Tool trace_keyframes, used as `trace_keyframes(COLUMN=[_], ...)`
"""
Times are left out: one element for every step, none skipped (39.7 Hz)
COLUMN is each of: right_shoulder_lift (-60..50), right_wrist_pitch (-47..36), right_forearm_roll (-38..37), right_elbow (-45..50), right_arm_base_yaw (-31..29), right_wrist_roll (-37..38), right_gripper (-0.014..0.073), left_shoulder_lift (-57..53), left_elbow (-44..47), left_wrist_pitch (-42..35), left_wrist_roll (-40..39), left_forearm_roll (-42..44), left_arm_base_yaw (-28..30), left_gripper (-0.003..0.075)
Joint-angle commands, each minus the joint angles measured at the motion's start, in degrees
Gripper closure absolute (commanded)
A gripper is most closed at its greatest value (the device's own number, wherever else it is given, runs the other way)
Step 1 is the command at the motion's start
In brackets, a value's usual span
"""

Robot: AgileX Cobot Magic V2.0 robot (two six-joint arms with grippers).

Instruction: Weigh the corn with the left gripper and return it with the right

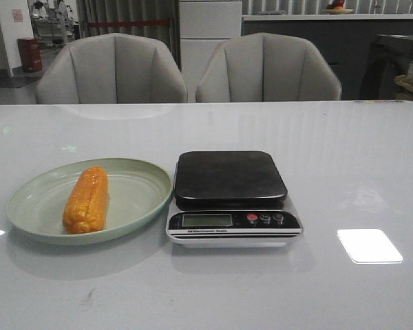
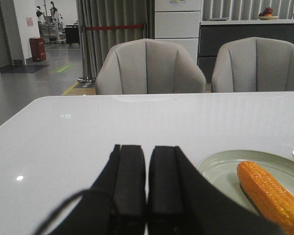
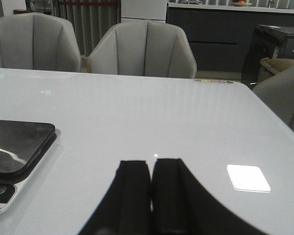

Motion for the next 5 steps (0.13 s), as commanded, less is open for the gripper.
trace_keyframes(right_shoulder_lift=[-1.08,-1.08,-1.08,-1.08,-1.08], right_wrist_pitch=[-4.8,-4.8,-4.8,-4.8,-4.8], right_forearm_roll=[-0.68,-0.68,-0.68,-0.68,-0.68], right_elbow=[0.66,0.66,0.66,0.66,0.66], right_arm_base_yaw=[-0.19,-0.19,-0.19,-0.19,-0.19], right_wrist_roll=[0.15,0.15,0.15,0.15,0.15], right_gripper=[0.0435,0.0435,0.0435,0.0435,0.0435], left_shoulder_lift=[-1.25,-1.25,-1.25,-1.25,-1.25], left_elbow=[1.84,1.84,1.84,1.84,1.84], left_wrist_pitch=[-4.67,-4.67,-4.67,-4.67,-4.67], left_wrist_roll=[-0.55,-0.55,-0.55,-0.55,-0.55], left_forearm_roll=[-0.49,-0.49,-0.49,-0.49,-0.49], left_arm_base_yaw=[0.11,0.11,0.11,0.11,0.11], left_gripper=[0.0607,0.0607,0.0607,0.0607,0.0607])
